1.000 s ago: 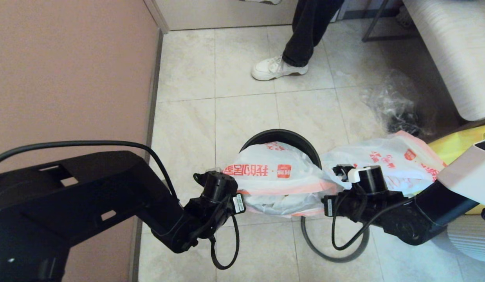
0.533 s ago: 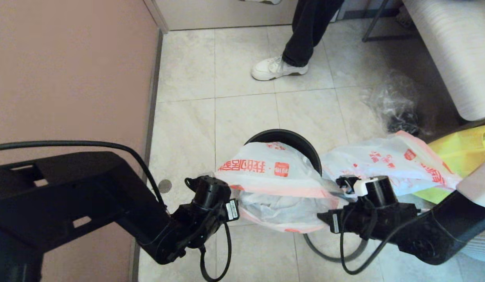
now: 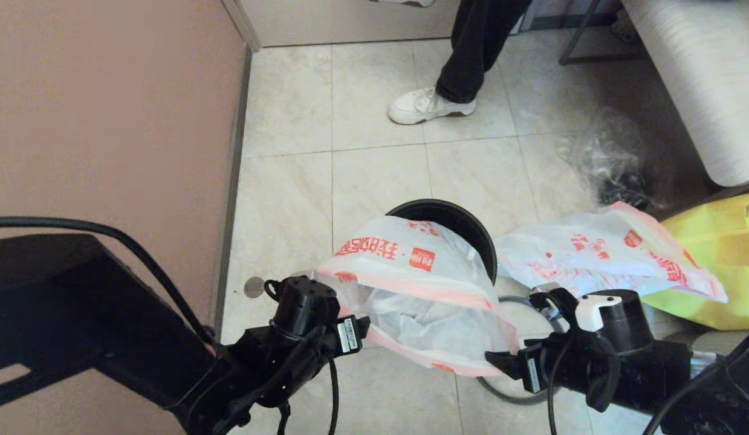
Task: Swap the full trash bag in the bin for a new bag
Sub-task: Put the new garbage bag on the trash can
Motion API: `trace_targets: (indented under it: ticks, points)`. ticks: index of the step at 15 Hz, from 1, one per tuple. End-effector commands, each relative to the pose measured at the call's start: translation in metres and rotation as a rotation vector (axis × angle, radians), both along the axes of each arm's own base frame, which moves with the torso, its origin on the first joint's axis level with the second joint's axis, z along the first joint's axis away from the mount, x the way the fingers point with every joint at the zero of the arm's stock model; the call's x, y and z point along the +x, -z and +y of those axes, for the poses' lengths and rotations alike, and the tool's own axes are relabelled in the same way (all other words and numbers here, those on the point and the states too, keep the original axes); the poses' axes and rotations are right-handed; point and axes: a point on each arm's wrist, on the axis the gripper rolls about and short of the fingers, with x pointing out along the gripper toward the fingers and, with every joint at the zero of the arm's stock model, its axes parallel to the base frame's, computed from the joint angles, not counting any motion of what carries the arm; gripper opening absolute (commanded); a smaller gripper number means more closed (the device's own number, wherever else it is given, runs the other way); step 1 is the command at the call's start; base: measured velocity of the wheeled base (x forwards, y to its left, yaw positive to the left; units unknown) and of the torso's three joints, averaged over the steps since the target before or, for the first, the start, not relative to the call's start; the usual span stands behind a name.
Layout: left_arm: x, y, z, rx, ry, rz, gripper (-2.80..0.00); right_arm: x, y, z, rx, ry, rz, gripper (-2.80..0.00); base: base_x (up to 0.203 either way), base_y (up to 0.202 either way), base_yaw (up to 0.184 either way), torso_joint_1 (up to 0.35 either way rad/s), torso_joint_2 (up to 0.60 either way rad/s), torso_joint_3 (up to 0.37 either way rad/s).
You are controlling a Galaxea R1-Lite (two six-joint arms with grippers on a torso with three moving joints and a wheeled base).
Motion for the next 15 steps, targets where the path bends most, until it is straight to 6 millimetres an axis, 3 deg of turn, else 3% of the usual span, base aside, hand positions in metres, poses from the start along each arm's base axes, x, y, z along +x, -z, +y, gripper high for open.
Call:
trace_targets:
  ticks: [1, 7, 9, 13, 15]
  points:
    - [-0.011, -0.019, 0.001, -0.035, 0.016, -0.042, 0.0, 0.001, 0.004, 0.0, -0.006, -0.001, 0.01, 0.0, 0.0, 0.0, 0.0, 0.0, 0.0, 0.0]
    - [-0.022, -0.046, -0.028, -0.113, 0.028, 0.067, 0.0, 0.003, 0.007, 0.002, -0.012, 0.001, 0.014, 0.0, 0.0, 0.0, 0.0, 0.0, 0.0, 0.0]
    - [-0.011, -0.042, -0.04, -0.123, 0.024, 0.099, 0.0, 0.004, 0.006, 0.003, -0.01, -0.003, 0.007, 0.0, 0.0, 0.0, 0.0, 0.0, 0.0, 0.0]
    - [0.025, -0.017, -0.057, -0.096, -0.019, 0.136, 0.0, 0.006, 0.002, 0.004, -0.031, -0.027, -0.024, 0.0, 0.0, 0.0, 0.0, 0.0, 0.0, 0.0]
    - [0.043, -0.018, -0.06, -0.12, -0.046, 0.119, 0.0, 0.007, 0.001, 0.005, -0.028, -0.029, -0.03, 0.0, 0.0, 0.0, 0.0, 0.0, 0.0, 0.0]
